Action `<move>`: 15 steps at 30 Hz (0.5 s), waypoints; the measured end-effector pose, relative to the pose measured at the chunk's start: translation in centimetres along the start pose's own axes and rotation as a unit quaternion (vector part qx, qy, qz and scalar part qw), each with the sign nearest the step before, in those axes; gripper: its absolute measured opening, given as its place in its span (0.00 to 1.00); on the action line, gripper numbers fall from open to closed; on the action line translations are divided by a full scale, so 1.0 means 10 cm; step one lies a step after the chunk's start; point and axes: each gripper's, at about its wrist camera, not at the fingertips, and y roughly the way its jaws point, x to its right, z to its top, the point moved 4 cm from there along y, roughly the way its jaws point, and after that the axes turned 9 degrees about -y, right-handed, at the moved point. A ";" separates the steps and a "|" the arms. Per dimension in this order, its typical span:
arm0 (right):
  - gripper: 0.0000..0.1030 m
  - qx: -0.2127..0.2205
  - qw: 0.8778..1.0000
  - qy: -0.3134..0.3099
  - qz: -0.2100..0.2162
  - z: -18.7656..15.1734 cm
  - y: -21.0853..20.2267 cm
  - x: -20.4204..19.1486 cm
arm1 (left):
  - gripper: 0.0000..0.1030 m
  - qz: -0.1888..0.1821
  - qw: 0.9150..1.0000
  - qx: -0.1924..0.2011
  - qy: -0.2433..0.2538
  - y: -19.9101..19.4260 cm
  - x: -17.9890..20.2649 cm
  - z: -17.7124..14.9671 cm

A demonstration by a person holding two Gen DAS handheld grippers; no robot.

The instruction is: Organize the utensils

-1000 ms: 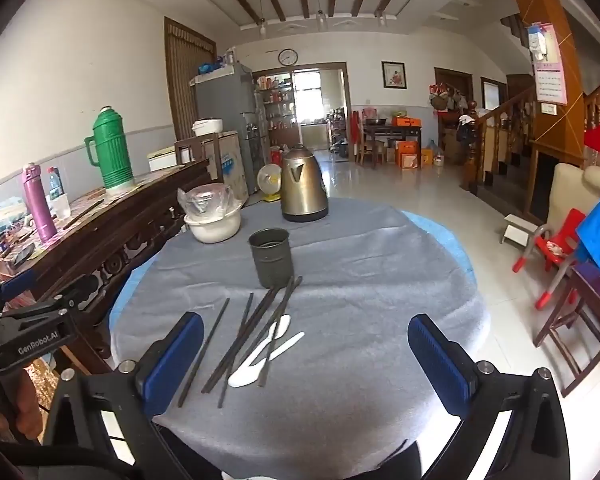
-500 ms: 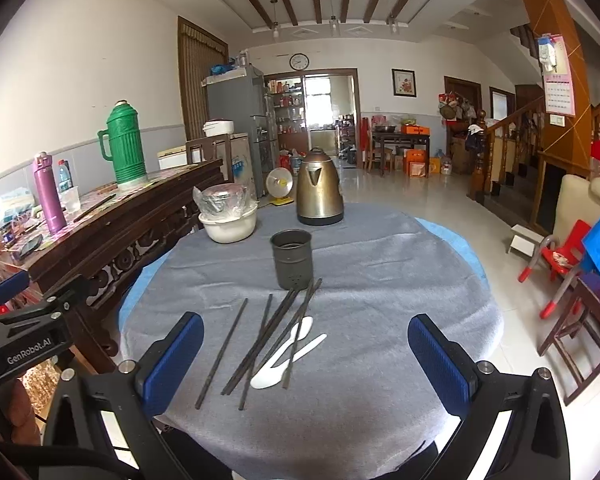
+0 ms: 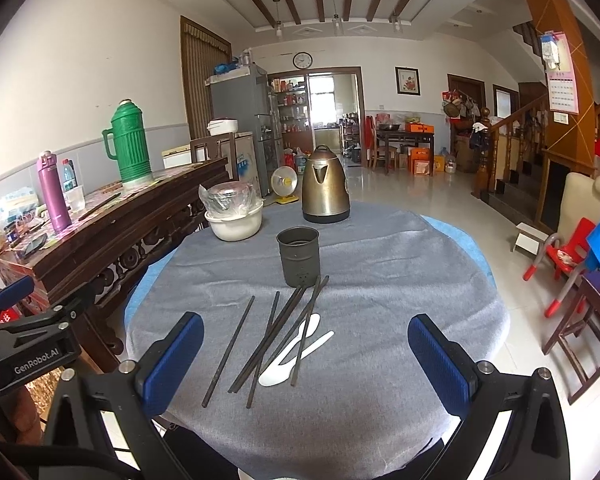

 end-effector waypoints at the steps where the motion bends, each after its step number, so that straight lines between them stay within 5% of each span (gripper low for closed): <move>1: 1.00 0.000 1.000 -0.001 0.000 0.00 0.00 0.00 | 1.00 -0.001 1.000 0.000 0.001 0.00 0.01 0.00; 15: 1.00 0.000 1.000 0.006 0.002 -0.02 -0.02 0.02 | 1.00 -0.003 1.000 0.001 0.006 -0.02 0.04 -0.01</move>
